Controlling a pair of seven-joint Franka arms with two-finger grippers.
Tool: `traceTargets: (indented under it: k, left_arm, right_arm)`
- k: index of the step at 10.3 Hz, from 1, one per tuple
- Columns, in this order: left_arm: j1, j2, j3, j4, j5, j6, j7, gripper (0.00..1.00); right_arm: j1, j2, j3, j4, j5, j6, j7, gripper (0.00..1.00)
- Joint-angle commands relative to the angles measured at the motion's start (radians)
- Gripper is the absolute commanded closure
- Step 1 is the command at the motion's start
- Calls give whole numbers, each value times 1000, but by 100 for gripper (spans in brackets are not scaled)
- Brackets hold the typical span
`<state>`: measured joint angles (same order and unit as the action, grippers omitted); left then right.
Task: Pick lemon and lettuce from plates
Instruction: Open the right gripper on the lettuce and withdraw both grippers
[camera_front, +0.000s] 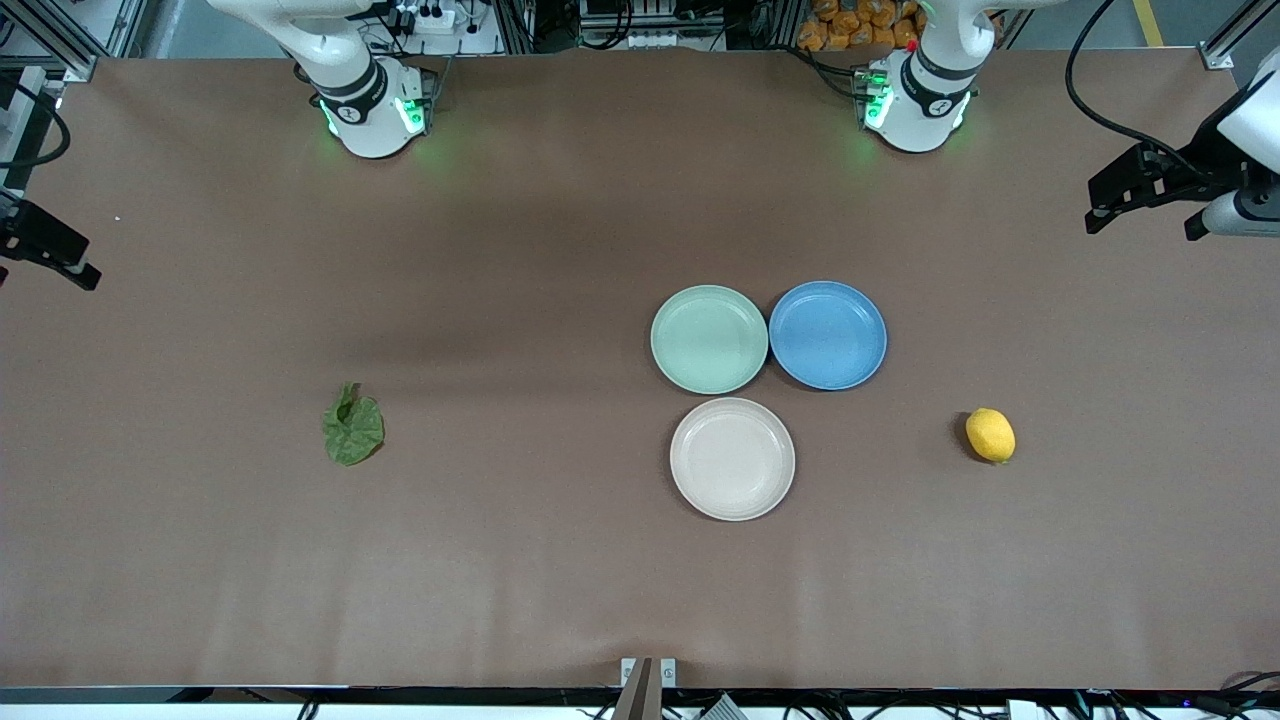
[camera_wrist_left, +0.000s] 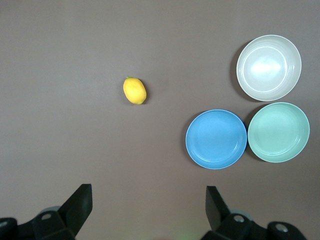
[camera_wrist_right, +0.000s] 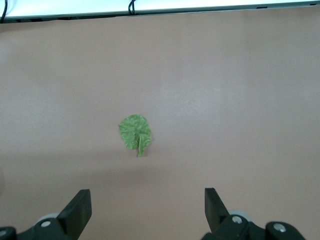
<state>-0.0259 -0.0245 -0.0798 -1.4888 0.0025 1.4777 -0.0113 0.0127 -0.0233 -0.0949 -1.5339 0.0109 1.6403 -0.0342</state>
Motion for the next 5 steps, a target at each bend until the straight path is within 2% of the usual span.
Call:
traceTargets:
  k: [1, 5]
  left_arm:
    - [-2, 1, 5, 19, -7, -24, 25, 0]
    - [-2, 1, 5, 19, -7, -24, 25, 0]
  right_arm:
    - [-7, -23, 14, -9, -19, -33, -10, 0]
    - [9, -38, 52, -18, -16, -102, -15, 0]
